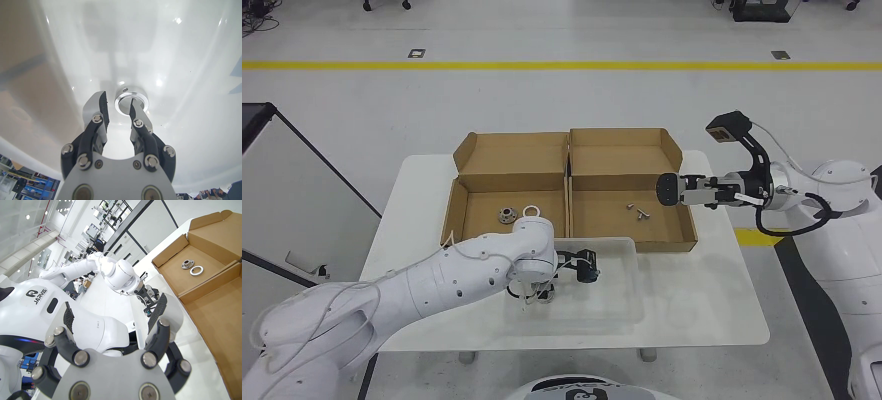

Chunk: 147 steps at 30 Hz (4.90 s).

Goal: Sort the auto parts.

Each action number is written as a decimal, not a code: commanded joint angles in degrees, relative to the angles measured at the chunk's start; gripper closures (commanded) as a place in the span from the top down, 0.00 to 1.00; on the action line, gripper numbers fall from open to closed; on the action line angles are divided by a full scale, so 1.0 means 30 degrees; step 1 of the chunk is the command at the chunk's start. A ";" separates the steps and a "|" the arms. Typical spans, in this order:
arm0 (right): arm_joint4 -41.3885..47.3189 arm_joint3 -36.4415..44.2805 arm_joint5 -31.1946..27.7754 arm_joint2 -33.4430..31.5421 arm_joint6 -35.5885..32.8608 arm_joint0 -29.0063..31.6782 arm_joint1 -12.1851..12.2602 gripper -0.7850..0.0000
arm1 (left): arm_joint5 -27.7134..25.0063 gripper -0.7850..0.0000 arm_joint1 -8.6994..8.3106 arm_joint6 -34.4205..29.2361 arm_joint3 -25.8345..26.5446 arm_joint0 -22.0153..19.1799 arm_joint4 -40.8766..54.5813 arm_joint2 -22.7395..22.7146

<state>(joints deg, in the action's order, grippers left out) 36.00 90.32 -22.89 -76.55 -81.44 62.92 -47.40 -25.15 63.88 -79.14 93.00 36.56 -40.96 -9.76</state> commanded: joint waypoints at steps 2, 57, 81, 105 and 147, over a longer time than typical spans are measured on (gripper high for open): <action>0.0002 0.0000 -0.0001 0.0000 0.0001 0.0000 0.0000 1.00 | 0.0014 0.40 -0.0042 -0.0014 -0.0038 0.0008 0.0088 0.0007; 0.0002 0.0000 -0.0001 0.0000 0.0001 0.0000 0.0000 1.00 | 0.1246 0.00 -0.0518 -0.1246 0.2184 -0.1241 0.1116 -0.1242; 0.0002 0.0000 -0.0001 0.0000 0.0001 0.0000 0.0000 1.00 | 0.3030 0.00 -0.3415 -0.1265 0.7670 -0.2825 0.3056 -0.4237; 0.0002 0.0000 -0.0001 0.0000 0.0001 0.0000 0.0000 1.00 | -0.4566 0.00 -0.7583 1.0999 0.9177 0.5065 1.1415 -1.9133; 0.0002 0.0000 -0.0001 0.0000 0.0001 0.0000 0.0000 1.00 | -0.8390 0.00 -0.5782 2.4871 0.8433 0.7990 1.5585 -1.9593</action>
<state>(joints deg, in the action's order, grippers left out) 36.00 90.32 -22.89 -76.55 -81.44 62.92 -47.40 -49.34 46.33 -5.90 118.37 60.12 5.49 -68.40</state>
